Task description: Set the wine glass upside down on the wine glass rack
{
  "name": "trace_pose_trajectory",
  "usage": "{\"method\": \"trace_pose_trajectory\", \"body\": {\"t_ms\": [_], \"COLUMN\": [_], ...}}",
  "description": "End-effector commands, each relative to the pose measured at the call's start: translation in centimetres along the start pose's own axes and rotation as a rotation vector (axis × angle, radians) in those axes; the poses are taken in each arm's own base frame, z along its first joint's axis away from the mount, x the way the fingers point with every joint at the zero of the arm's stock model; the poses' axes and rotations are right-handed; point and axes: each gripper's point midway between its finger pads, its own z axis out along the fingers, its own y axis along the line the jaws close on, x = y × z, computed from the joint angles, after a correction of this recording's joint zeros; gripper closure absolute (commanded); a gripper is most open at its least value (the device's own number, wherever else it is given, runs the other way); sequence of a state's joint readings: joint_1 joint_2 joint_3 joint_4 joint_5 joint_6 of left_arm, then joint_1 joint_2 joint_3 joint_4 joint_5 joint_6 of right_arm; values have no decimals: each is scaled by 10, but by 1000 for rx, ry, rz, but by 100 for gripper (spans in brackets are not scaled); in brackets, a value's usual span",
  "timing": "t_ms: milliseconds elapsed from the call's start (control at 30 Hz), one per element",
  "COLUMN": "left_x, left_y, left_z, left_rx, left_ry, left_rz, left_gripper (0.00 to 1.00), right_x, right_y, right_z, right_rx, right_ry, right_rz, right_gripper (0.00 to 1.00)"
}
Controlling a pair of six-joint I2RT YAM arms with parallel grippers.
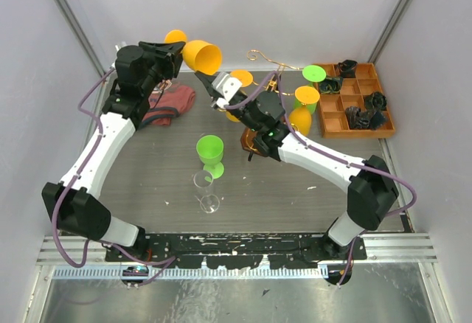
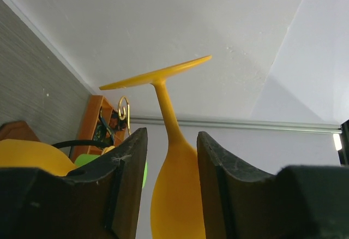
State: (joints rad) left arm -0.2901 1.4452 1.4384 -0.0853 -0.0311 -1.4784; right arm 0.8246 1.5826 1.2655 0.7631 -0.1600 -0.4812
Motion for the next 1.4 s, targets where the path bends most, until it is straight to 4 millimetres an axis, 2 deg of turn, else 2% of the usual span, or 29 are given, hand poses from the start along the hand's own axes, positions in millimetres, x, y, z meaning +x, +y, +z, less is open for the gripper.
{"method": "trace_pose_trajectory", "body": {"t_ms": [0,500,967,1133,1367], "left_x": [4,3,3,5,7], "left_y": [-22,-26,-39,-54,-84], "left_z": [4,16,25,32,44], "left_rx": [67,78,120,179,327], "left_ry": [24,23,38,68,129], "left_rz": [-19,-47,-26,25,115], "left_gripper": [52,45,74,86,95], "right_x": [-21,-18,-11,-8,-10], "right_y": [-5,-2,-8,-8,-9], "right_z": [3,-2,3,5,3], "right_rx": [15,8,32,31,27], "right_ry": [-84,-82,-63,-51,-41], "right_rz": [-21,-8,-23,-27,-38], "right_gripper": [99,99,99,99,81]}}
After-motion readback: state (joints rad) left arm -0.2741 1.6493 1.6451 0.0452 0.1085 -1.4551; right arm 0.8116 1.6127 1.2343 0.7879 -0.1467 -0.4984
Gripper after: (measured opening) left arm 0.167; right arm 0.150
